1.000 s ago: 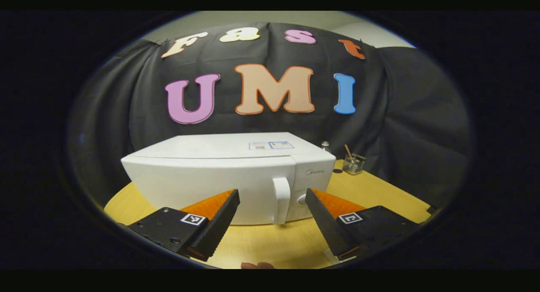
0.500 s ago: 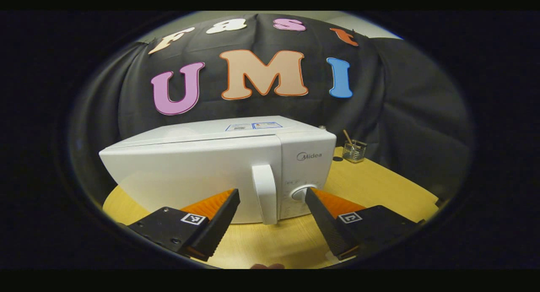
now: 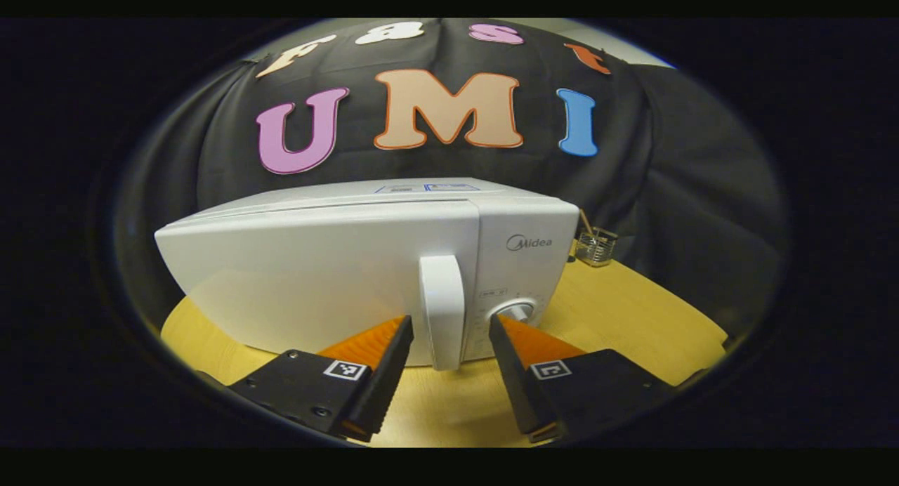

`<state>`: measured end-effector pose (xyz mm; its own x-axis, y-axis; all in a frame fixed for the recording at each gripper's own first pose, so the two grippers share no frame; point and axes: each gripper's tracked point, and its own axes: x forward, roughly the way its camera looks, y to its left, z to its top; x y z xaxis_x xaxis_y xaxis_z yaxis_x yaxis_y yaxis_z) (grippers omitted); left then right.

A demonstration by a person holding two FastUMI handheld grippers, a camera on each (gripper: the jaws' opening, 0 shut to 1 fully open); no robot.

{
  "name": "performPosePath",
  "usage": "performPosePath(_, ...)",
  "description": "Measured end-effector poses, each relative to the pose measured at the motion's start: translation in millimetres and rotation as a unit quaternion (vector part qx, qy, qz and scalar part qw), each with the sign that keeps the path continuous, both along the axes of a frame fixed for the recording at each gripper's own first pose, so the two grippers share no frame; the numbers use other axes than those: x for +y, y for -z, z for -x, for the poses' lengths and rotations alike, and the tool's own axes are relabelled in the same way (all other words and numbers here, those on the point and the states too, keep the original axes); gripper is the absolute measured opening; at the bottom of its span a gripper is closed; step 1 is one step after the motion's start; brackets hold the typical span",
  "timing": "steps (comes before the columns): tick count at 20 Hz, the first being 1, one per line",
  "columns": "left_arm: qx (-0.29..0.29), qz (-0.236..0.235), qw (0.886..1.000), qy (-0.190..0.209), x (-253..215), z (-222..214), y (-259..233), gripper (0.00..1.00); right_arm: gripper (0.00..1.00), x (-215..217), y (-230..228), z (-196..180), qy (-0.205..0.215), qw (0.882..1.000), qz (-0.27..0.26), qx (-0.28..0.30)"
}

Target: Open the microwave oven with the left hand, put the food in, and close the microwave oven.

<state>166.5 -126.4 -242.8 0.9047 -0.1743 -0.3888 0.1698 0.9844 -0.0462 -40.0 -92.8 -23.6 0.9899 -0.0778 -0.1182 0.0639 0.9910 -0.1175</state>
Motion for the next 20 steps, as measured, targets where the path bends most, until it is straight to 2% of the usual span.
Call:
performPosePath(1, 0.004, -0.008, 1.0, -0.004, 1, 0, 3, 0.65, 0.96, 1, -1, 0, -0.001, 1.0, 0.0, 0.0)
performPosePath(2, 0.009, -0.022, 1.0, -0.012, 7, 0, 4, 0.55, 0.96, 2, 0, 0, -0.003, 1.0, 0.002, 0.001)
performPosePath(3, 0.002, -0.024, 1.0, -0.017, 6, 2, 2, 0.29, 0.96, 2, 0, 0, -0.004, 1.0, 0.005, 0.002)
performPosePath(4, -0.004, -0.029, 0.999, -0.014, 7, -1, 1, 0.31, 0.96, 3, 1, 0, -0.006, 1.0, 0.006, 0.002)
performPosePath(5, -0.003, -0.036, 0.999, -0.005, 6, 0, 4, 0.27, 0.97, 5, 1, 0, -0.007, 1.0, 0.006, 0.003)
performPosePath(8, -0.017, -0.015, 1.0, 0.004, 6, -2, 2, 0.23, 0.96, 11, 2, -2, -0.013, 1.0, 0.001, 0.004)
performPosePath(11, -0.009, -0.02, 1.0, 0.007, 6, 0, 3, 0.14, 0.96, 22, 4, -2, -0.026, 1.0, 0.002, 0.003)
performPosePath(14, -0.009, -0.017, 1.0, 0.001, 5, 3, -2, 0.14, 0.96, 31, 4, -5, -0.037, 0.999, -0.006, -0.001)
performPosePath(16, 0.015, -0.008, 1.0, -0.002, 9, 26, 8, 0.13, 0.97, 37, 6, -4, -0.045, 0.999, -0.015, -0.002)
performPosePath(17, -0.018, -0.002, 1.0, 0.002, 11, 37, -6, 0.13, 0.97, 37, 5, -4, -0.045, 0.999, -0.013, -0.006)
performPosePath(20, -0.02, -0.008, 1.0, 0.014, 22, 71, -5, 0.13, 0.96, 46, 15, -6, -0.055, 0.998, -0.02, -0.002)
